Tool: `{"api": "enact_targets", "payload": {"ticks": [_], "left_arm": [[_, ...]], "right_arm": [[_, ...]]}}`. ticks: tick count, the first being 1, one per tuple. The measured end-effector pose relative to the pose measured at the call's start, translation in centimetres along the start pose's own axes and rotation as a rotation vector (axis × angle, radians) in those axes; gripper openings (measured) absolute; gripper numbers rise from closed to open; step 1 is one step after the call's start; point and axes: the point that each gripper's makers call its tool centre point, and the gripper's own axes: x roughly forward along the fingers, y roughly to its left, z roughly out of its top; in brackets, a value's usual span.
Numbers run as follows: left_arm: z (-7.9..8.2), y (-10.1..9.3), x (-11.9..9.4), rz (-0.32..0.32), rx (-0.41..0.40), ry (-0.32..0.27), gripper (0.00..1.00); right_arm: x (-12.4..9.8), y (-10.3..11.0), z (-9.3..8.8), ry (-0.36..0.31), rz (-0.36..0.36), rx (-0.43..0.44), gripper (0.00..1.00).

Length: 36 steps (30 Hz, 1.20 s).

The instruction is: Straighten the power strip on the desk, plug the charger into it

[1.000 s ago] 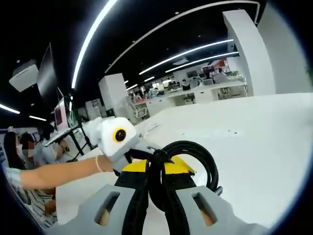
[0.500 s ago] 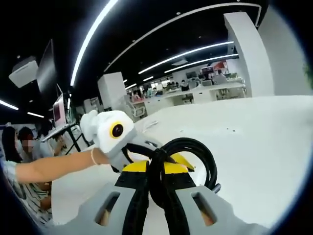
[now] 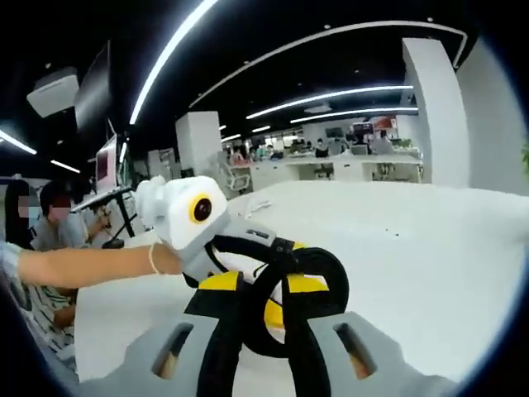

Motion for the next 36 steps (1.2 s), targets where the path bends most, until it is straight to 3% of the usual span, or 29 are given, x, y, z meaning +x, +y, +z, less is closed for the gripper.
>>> {"api": "enact_targets", "payload": {"ticks": [11,16,36], "left_arm": [[-0.8,-0.5,-0.6,0.016,0.004,0.046,0.38],[-1.3,-0.7,-1.0,0.031,-0.008,0.049,0.5],[-1.1,0.2,-3.2,0.129,-0.036,0.013,0.67]], "right_arm": [[0.0,0.3,-0.4,-0.007,0.022,0.025,0.26],[0.0,0.6,-0.4,-0.008,0.031,0.027,0.3],[-0.1,1.5,-0.4,-0.015,0.027,0.037,0.48]]}}
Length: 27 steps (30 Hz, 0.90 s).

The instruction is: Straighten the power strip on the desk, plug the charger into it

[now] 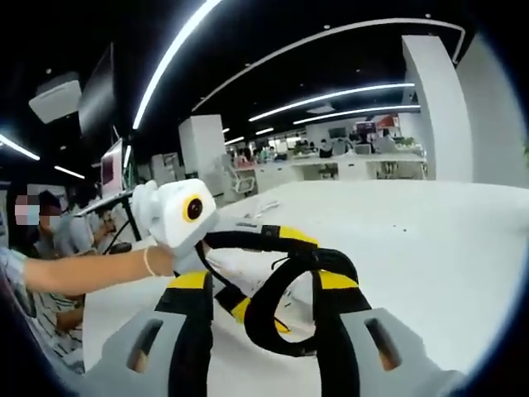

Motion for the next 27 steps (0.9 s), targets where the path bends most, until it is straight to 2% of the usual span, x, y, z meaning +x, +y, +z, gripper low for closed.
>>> {"api": "enact_targets", "payload": {"ticks": [4,9,15,18,23,27], "left_arm": [[0.5,0.2,-0.5,0.014,-0.019,-0.028,0.69],[0.6,0.5,-1.1,0.036,-0.03,-0.033,0.7],[0.7,0.6,-1.7,0.062,-0.032,-0.041,0.82],[0.8,0.7,-2.0,0.074,-0.041,-0.047,0.84],[0.3,0.5,-2.5,0.094,-0.033,-0.033,0.87],[0.1,0.3,-3.0,0.106,-0.033,-0.027,0.87]], "right_arm": [[-0.2,0.1,0.0,-0.001,-0.006,-0.003,0.5],[-0.4,0.0,0.0,0.004,-0.015,-0.012,0.55],[-0.6,0.1,0.2,-0.006,-0.01,-0.009,0.6],[-0.7,0.1,0.3,-0.006,-0.009,-0.01,0.6],[-1.0,0.4,0.5,-0.016,-0.008,-0.017,0.61],[-1.3,0.7,0.9,-0.036,-0.001,-0.012,0.65]]}}
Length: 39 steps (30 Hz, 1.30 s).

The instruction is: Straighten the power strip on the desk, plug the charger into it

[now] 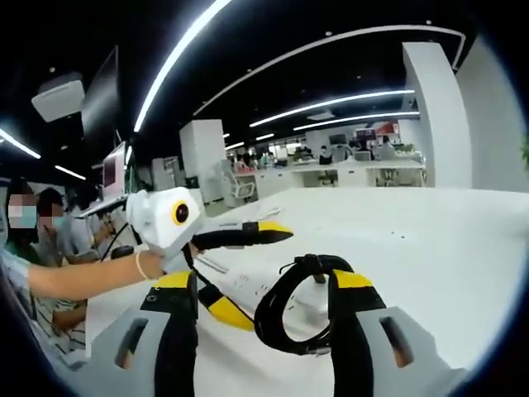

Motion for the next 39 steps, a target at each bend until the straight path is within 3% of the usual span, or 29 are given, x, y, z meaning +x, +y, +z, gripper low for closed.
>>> {"api": "enact_targets", "payload": {"ticks": [12,17,23,30,35,39], "left_arm": [[0.6,0.0,-2.0,0.084,-0.014,-0.021,0.99],[0.8,0.4,-3.0,0.129,-0.036,-0.009,0.99],[2.0,0.8,-4.7,0.196,-0.09,-0.039,0.99],[3.1,0.1,-6.0,0.22,-0.111,-0.053,0.99],[2.9,-0.3,-7.1,0.243,-0.134,-0.033,0.99],[3.6,-0.5,-8.2,0.273,-0.161,-0.086,0.99]], "right_arm": [[-0.9,0.4,0.6,-0.032,0.013,0.002,0.78],[-1.3,0.4,1.0,-0.051,0.005,-0.013,0.82],[-2.0,0.3,1.4,-0.065,-0.01,-0.026,0.86],[-2.5,0.3,1.7,-0.077,-0.017,-0.032,0.91],[-2.9,-0.1,1.4,-0.07,-0.042,-0.056,0.98],[-3.3,0.2,1.4,-0.075,-0.026,-0.061,1.0]]}}
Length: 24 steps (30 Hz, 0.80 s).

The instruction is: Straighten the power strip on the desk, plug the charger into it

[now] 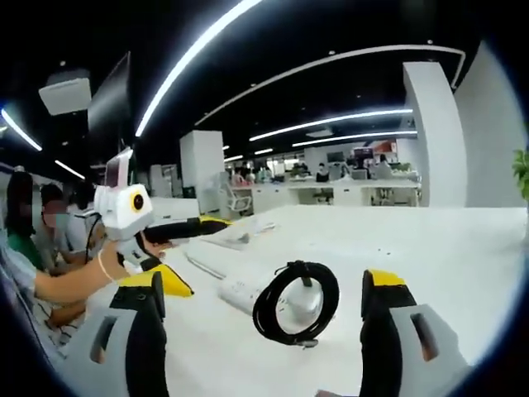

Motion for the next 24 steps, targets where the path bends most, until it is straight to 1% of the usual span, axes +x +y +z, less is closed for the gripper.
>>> {"api": "enact_targets", "payload": {"ticks": [3,6,11,12,13,15,18,24], "left_arm": [[0.3,0.1,-0.5,0.016,0.004,-0.016,0.99],[0.5,0.2,-1.1,0.028,-0.007,-0.031,0.99],[0.4,0.2,-2.2,0.042,-0.024,-0.045,0.99],[0.3,0.0,-2.3,0.035,-0.021,-0.04,0.99],[-0.1,0.0,-2.4,0.043,-0.031,-0.017,0.99],[-0.4,-0.1,-2.7,0.051,-0.03,-0.012,0.99],[-0.4,-0.1,-3.1,0.063,-0.031,-0.022,0.99],[-0.8,0.2,-4.4,0.091,-0.06,-0.03,0.99]], "right_arm": [[-0.4,0.2,0.1,-0.009,0.005,-0.007,1.0],[-0.7,0.5,0.1,-0.005,0.014,-0.016,1.0],[-1.3,0.8,0.0,0.006,0.028,-0.047,1.0],[-1.4,0.8,0.0,0.007,0.03,-0.05,1.0],[-1.5,0.7,-0.1,0.01,0.027,-0.05,1.0],[-1.6,0.6,-0.4,0.023,0.021,-0.063,1.0],[-1.8,0.6,-0.7,0.028,0.016,-0.068,1.0],[-2.4,0.8,-1.0,0.023,0.034,-0.064,1.0]]}}
